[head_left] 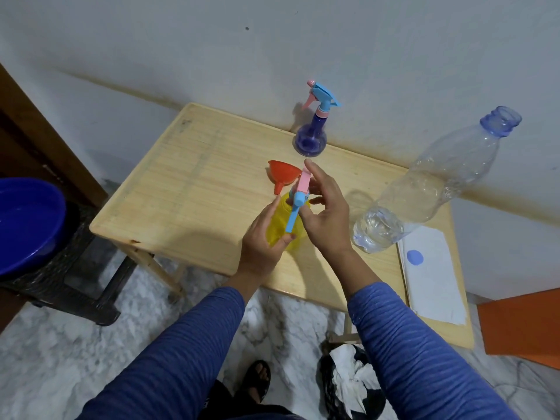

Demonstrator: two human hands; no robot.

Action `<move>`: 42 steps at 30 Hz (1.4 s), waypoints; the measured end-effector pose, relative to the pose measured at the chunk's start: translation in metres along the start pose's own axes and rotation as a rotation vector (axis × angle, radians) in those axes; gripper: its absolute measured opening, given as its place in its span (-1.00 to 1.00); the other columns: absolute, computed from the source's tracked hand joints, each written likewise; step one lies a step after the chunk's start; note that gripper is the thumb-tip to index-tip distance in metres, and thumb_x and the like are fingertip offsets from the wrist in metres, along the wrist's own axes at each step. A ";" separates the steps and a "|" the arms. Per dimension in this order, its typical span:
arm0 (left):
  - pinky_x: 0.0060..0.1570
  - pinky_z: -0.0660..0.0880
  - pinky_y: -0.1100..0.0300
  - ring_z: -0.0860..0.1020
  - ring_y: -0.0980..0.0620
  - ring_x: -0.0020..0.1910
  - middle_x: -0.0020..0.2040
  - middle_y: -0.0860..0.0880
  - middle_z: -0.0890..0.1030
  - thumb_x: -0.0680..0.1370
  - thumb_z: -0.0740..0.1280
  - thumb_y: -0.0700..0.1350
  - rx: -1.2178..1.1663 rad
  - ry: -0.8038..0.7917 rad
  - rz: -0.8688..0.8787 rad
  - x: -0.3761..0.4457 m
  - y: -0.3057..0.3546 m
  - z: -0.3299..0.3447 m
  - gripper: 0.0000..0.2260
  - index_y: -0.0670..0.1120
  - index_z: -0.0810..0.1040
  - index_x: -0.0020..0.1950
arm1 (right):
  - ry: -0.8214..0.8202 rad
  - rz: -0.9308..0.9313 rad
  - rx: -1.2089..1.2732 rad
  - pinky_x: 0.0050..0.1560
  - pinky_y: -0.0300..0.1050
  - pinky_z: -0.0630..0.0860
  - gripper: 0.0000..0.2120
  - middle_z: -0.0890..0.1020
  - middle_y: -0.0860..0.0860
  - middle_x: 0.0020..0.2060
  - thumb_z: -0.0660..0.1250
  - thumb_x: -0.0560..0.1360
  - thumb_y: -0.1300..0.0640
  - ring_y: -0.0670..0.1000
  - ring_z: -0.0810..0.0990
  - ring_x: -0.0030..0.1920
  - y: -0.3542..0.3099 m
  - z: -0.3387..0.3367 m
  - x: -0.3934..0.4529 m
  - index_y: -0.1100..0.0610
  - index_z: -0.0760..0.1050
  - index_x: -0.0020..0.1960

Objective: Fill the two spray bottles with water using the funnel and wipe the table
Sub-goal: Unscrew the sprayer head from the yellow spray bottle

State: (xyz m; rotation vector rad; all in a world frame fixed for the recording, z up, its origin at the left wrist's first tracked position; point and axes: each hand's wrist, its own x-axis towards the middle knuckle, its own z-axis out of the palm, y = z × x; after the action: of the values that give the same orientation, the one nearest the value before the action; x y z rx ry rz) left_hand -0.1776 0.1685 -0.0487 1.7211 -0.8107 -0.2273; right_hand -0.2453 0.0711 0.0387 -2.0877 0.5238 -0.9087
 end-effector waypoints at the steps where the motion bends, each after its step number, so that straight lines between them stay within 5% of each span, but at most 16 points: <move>1: 0.29 0.37 0.14 0.37 0.18 0.35 0.36 0.14 0.37 0.39 0.41 0.02 -0.002 -0.005 0.004 0.000 0.000 0.000 -0.34 0.05 0.25 0.45 | -0.015 -0.005 0.013 0.05 -0.35 0.46 -0.37 0.52 -0.17 0.16 0.39 0.39 0.38 -0.26 0.50 0.09 -0.001 0.000 0.000 0.01 0.33 0.38; 4: 0.30 0.37 0.17 0.37 0.18 0.35 0.36 0.14 0.37 0.40 0.43 0.01 -0.004 -0.008 0.023 0.000 -0.001 -0.001 -0.33 0.04 0.24 0.45 | -0.077 0.003 0.041 0.22 -0.39 0.37 -0.38 0.37 -0.26 0.33 0.31 0.47 0.36 -0.27 0.40 0.31 -0.002 -0.005 -0.003 0.00 0.23 0.44; 8: 0.28 0.38 0.12 0.38 0.16 0.33 0.34 0.11 0.40 0.40 0.44 -0.07 0.008 0.006 0.029 0.000 -0.004 0.001 -0.35 -0.05 0.29 0.45 | -0.066 0.001 0.006 0.06 -0.23 0.53 -0.30 0.51 -0.07 0.20 0.42 0.41 0.29 -0.08 0.55 0.12 -0.004 -0.005 0.002 -0.06 0.22 0.43; 13: 0.32 0.36 0.18 0.35 0.20 0.35 0.36 0.14 0.36 0.41 0.44 -0.05 0.005 0.001 0.035 0.001 -0.004 0.001 -0.34 0.00 0.26 0.46 | -0.141 0.020 0.021 0.22 -0.41 0.37 -0.38 0.26 -0.45 0.32 0.32 0.50 0.30 -0.39 0.34 0.29 -0.001 -0.010 0.001 0.10 0.18 0.49; 16: 0.32 0.36 0.09 0.35 0.16 0.37 0.37 0.12 0.37 0.40 0.43 -0.08 -0.005 -0.006 0.026 0.001 -0.005 0.001 -0.34 0.00 0.25 0.46 | -0.160 0.017 0.033 0.24 -0.09 0.49 -0.32 0.38 -0.18 0.38 0.34 0.46 0.31 -0.14 0.47 0.28 -0.003 -0.011 0.002 -0.01 0.15 0.48; 17: 0.32 0.36 0.09 0.35 0.16 0.37 0.37 0.12 0.36 0.41 0.43 -0.08 0.001 -0.006 0.027 0.000 -0.005 0.001 -0.34 0.01 0.25 0.46 | -0.159 0.019 0.038 0.25 -0.08 0.49 -0.31 0.38 -0.12 0.39 0.34 0.46 0.32 -0.11 0.48 0.29 -0.004 -0.011 0.002 -0.03 0.16 0.47; 21: 0.31 0.37 0.09 0.36 0.15 0.36 0.37 0.12 0.37 0.41 0.44 -0.05 -0.007 0.005 0.035 0.000 -0.003 0.000 -0.34 0.02 0.25 0.46 | -0.194 0.033 0.030 0.25 -0.47 0.28 -0.35 0.21 -0.39 0.36 0.28 0.50 0.36 -0.41 0.25 0.34 0.001 -0.012 0.003 0.06 0.14 0.49; 24: 0.31 0.36 0.12 0.36 0.16 0.36 0.37 0.11 0.37 0.41 0.43 -0.07 -0.001 -0.005 0.036 0.000 -0.004 0.000 -0.34 0.03 0.24 0.45 | -0.185 0.020 0.058 0.35 -0.24 0.35 -0.38 0.33 -0.18 0.40 0.26 0.49 0.38 -0.20 0.34 0.39 -0.001 -0.013 0.002 0.02 0.20 0.46; 27: 0.29 0.37 0.14 0.41 0.09 0.32 0.35 0.02 0.45 0.40 0.41 -0.01 0.016 -0.011 -0.003 0.000 -0.007 0.001 -0.37 -0.04 0.30 0.44 | -0.147 -0.007 0.078 0.25 -0.07 0.48 -0.44 0.46 -0.15 0.29 0.31 0.49 0.34 -0.05 0.48 0.28 -0.007 -0.009 0.006 -0.02 0.28 0.39; 36: 0.29 0.30 0.29 0.30 0.30 0.30 0.34 0.18 0.33 0.39 0.43 -0.04 0.002 -0.005 0.005 0.000 -0.003 -0.001 -0.35 0.10 0.23 0.42 | -0.074 -0.093 0.030 0.02 -0.45 0.43 -0.41 0.49 0.04 0.10 0.44 0.41 0.22 -0.05 0.51 0.08 -0.045 -0.007 0.058 -0.01 0.33 0.37; 42: 0.31 0.30 0.28 0.32 0.27 0.32 0.36 0.14 0.36 0.38 0.43 -0.02 0.018 -0.015 -0.005 0.001 -0.005 -0.001 -0.33 0.06 0.26 0.44 | -0.047 -0.116 -0.042 -0.09 -0.50 0.39 -0.44 0.49 0.03 0.05 0.43 0.42 0.17 -0.19 0.44 -0.07 -0.062 -0.014 0.099 0.04 0.36 0.38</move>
State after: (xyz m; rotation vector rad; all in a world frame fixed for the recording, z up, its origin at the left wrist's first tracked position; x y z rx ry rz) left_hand -0.1743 0.1694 -0.0521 1.7407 -0.8218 -0.2378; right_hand -0.1872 0.0403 0.1361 -2.1904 0.4038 -0.9195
